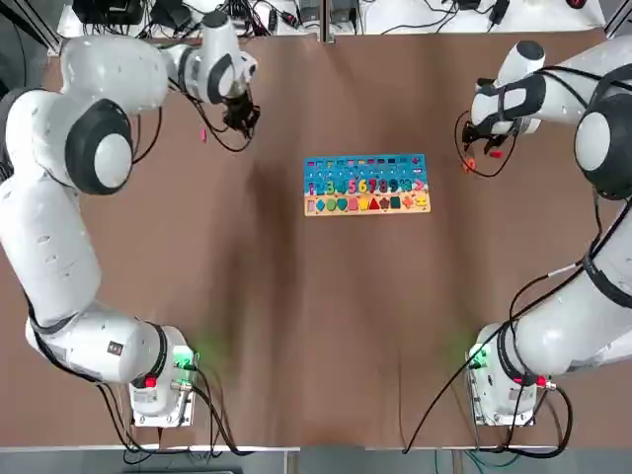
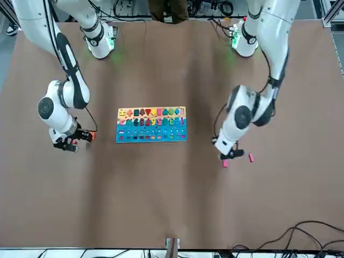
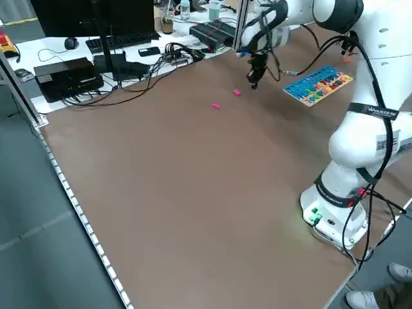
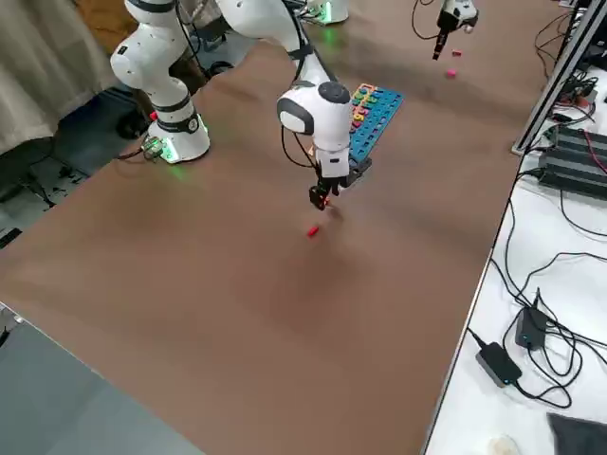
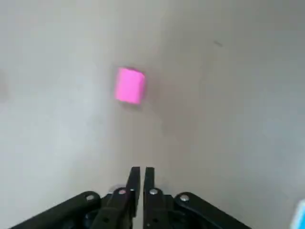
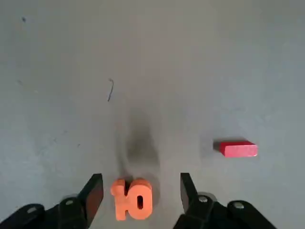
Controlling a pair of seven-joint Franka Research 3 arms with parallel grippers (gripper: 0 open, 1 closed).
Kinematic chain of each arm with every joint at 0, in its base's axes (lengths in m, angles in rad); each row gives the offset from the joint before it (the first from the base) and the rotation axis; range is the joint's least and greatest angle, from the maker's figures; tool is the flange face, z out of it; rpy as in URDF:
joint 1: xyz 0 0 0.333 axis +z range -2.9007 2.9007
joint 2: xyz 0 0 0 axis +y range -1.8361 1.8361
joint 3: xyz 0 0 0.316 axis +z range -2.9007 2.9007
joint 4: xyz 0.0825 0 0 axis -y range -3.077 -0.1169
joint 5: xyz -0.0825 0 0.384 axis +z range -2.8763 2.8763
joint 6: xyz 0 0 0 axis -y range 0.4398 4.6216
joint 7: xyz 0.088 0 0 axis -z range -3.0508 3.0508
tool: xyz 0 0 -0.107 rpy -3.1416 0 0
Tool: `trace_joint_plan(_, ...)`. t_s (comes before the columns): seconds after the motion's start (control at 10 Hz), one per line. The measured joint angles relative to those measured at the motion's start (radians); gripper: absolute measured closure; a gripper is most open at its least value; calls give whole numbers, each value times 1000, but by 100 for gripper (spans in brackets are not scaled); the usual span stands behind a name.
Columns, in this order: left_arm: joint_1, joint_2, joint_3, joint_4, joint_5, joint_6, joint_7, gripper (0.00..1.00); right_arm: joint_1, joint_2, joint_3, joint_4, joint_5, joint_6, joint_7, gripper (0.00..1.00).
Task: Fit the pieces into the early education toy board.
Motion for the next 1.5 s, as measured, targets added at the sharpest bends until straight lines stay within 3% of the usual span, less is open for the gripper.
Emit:
trace_joint_plan(0.2,63,5,-1,6,25,8,42,78,6,2,7,-29,0,45,0,26)
trace_joint_plan(0.5,42,83,-6,113,26,12,38,61,19,2,9,-50,0,68,0,26)
trace_joint_plan(0.6,36,112,-6,143,26,12,38,49,23,2,9,-52,0,68,0,27)
trace_joint_plan(0.9,40,167,-6,176,56,14,39,45,25,2,9,-76,0,84,0,34)
trace_joint_plan(1.5,29,203,-7,202,61,34,39,46,25,-3,8,-86,0,91,0,44)
